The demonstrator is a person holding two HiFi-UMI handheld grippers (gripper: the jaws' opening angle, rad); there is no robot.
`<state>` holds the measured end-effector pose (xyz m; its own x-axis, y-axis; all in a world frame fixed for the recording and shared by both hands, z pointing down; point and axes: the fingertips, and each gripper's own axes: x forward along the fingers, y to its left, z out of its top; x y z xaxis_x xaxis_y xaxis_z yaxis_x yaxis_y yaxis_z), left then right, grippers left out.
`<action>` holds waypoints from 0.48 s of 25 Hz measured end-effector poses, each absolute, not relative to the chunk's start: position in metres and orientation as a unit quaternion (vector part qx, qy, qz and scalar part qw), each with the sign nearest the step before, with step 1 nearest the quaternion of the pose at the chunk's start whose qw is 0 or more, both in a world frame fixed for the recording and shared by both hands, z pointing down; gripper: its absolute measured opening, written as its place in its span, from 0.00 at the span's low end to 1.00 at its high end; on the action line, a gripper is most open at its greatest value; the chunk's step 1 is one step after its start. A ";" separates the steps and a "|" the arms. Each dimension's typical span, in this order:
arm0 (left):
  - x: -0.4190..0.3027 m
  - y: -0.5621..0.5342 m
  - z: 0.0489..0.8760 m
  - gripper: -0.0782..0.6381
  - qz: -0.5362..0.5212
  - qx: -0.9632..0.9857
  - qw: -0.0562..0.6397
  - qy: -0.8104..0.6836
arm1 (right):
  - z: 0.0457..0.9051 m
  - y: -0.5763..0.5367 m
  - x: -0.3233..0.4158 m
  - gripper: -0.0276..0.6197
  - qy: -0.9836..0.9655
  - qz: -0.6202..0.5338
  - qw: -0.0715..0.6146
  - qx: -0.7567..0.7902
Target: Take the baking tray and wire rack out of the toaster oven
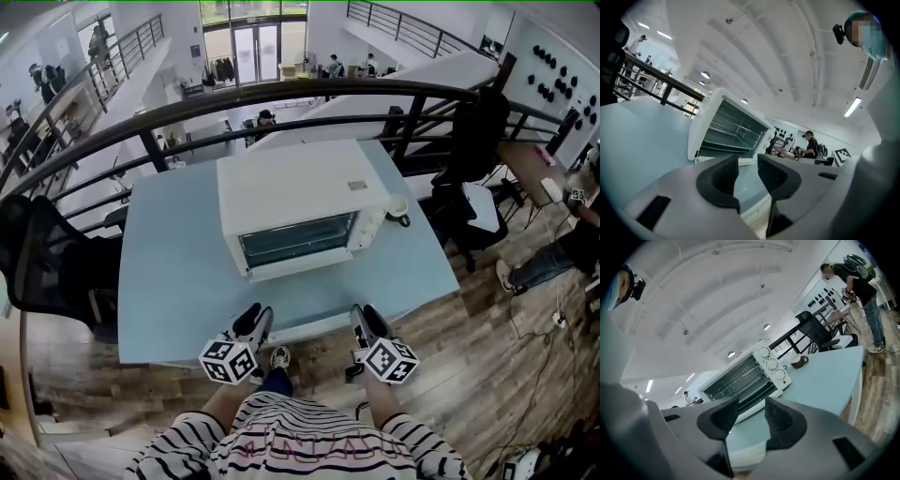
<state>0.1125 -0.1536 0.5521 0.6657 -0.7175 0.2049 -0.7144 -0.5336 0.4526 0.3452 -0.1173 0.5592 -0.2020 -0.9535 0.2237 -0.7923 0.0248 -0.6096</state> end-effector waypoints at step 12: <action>0.124 -0.263 0.600 0.26 -0.038 0.825 0.368 -0.427 | 0.587 -0.246 0.330 0.32 0.702 -0.366 0.131 -0.597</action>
<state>0.1245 -0.2632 0.5999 0.6327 -0.7327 0.2507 -0.6766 -0.3655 0.6393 0.3303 -0.2456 0.5875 -0.2524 -0.9339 0.2531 -0.7427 0.0193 -0.6694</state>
